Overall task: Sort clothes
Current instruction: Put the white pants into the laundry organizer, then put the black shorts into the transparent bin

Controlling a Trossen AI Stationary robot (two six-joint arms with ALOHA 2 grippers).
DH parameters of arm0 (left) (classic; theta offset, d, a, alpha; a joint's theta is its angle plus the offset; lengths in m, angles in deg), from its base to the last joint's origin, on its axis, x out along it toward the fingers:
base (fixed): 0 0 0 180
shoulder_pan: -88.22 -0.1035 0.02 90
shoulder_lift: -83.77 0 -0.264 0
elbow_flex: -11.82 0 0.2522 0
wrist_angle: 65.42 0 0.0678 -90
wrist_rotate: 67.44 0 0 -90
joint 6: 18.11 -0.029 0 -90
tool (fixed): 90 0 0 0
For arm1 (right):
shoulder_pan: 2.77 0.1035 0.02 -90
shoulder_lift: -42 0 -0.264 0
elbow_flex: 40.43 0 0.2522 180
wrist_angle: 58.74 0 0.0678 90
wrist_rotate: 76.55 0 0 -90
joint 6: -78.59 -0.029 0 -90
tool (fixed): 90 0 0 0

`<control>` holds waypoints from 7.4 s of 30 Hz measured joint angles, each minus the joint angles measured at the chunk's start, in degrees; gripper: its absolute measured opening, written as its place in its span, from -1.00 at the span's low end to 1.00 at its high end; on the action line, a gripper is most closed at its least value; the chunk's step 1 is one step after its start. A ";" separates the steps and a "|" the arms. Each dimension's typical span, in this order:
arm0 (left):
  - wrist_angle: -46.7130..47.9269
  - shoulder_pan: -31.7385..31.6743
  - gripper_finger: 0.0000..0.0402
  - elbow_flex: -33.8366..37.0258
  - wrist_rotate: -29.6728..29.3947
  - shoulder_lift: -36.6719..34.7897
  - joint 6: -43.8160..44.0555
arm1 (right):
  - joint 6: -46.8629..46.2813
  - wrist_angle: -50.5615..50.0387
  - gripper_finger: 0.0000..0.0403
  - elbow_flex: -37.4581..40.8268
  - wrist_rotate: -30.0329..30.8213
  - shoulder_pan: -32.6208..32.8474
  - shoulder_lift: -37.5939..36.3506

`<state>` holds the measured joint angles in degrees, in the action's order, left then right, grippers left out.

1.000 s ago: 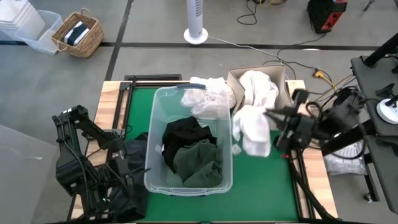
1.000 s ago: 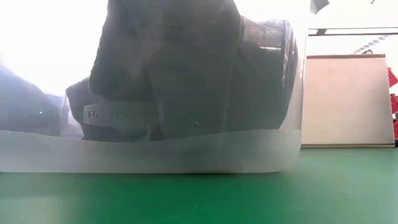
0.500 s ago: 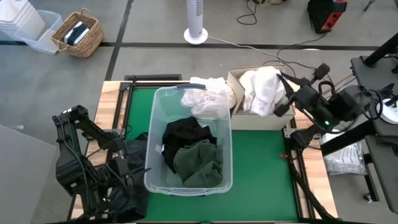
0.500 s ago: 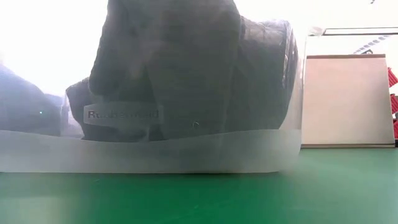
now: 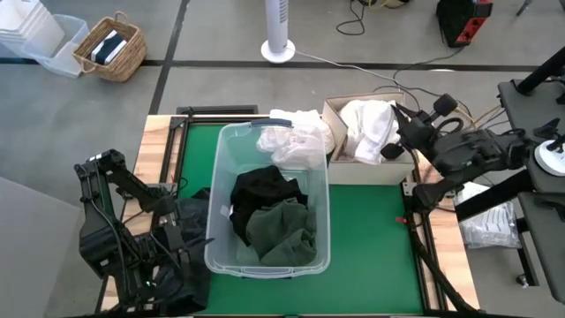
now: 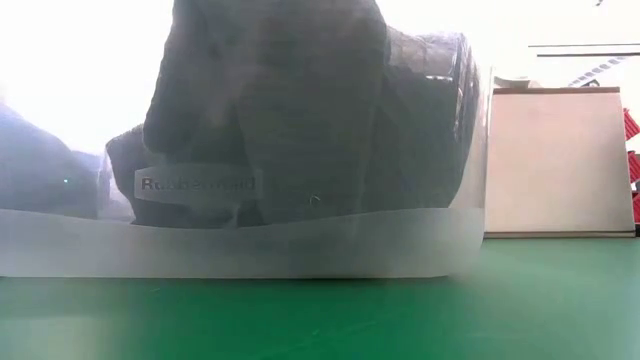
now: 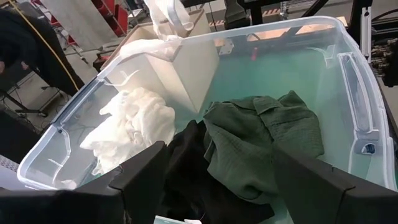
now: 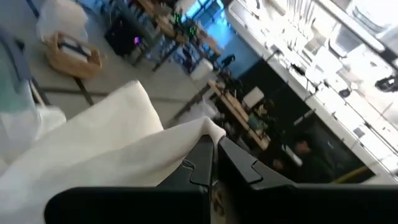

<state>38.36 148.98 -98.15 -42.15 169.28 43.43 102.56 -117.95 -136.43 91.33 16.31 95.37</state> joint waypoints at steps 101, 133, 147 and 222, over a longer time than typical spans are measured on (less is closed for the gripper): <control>-0.79 0.01 0.31 0.33 -0.79 0.00 0.14 | -29.40 -37.62 -0.95 3.79 -80.01 -44.58 -2.85; -0.87 -0.04 0.31 0.35 -3.63 0.00 -2.34 | -27.81 -15.42 -0.95 14.02 -58.31 -46.34 17.00; -1.05 -0.04 0.31 1.55 -3.72 0.02 -2.11 | -28.63 -15.10 -0.95 16.76 -61.79 -49.79 17.16; -1.86 4.96 0.31 13.33 51.83 0.04 33.68 | -46.95 -7.72 -0.57 3.52 -63.68 -14.29 5.42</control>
<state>36.50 153.94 -84.81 9.68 169.33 77.11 55.61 -125.66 -132.91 27.65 2.03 100.79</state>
